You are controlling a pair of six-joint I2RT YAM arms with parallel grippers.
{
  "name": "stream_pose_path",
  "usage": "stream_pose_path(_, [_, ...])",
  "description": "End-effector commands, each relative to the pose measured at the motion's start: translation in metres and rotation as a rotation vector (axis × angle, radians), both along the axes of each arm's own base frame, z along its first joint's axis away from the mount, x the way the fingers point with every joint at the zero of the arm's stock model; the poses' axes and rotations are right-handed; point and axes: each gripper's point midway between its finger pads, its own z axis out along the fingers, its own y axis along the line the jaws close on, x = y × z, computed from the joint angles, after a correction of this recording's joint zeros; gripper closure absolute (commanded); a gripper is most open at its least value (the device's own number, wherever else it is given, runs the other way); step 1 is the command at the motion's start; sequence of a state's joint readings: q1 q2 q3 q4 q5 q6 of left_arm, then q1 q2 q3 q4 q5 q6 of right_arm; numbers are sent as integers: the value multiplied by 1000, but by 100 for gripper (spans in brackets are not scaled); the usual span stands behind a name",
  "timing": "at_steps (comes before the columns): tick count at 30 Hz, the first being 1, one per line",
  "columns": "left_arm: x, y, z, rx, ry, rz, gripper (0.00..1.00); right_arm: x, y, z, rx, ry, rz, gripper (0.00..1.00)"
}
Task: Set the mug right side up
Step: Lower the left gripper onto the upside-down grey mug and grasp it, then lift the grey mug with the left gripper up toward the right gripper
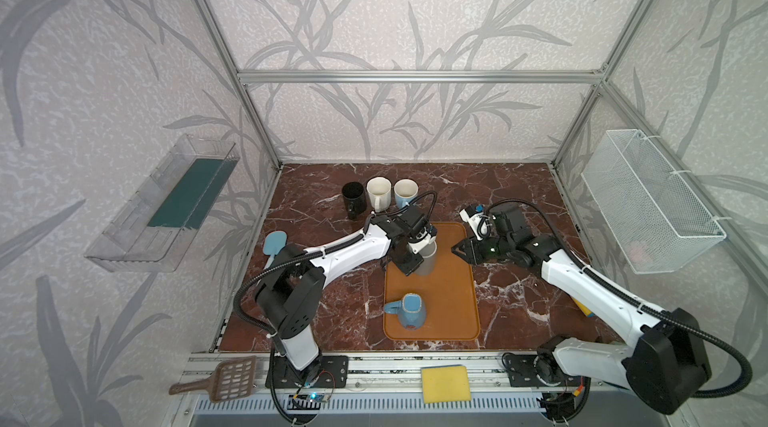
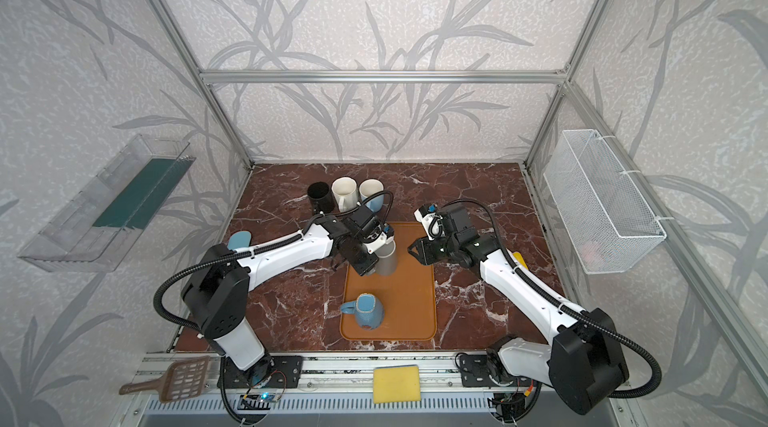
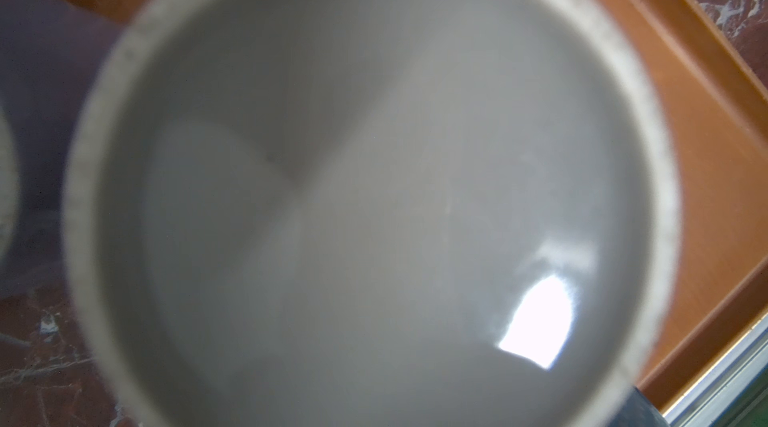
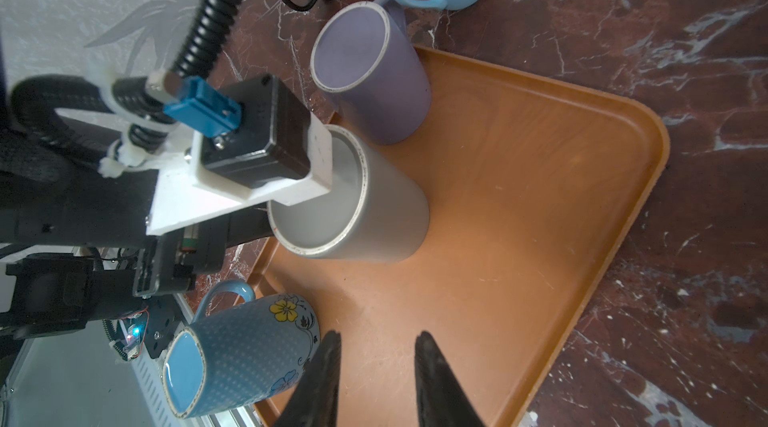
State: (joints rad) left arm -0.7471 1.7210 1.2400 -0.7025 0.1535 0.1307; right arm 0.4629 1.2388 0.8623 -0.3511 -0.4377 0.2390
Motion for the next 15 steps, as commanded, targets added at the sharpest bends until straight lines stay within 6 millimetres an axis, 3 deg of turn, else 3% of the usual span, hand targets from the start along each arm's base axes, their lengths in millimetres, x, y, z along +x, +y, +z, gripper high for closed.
stream_pose_path(1, [10, -10, 16, -38, -52, -4, 100, 0, 0, -1, 27, 1, 0, 68])
stream_pose_path(10, [15, -18, 31, -100, -86, 18, 100, 3, -3, -2, 78, -1, -13, 68])
stream_pose_path(15, [22, -22, 52, -160, -147, 49, 100, 5, -5, -2, 100, -15, -25, 68])
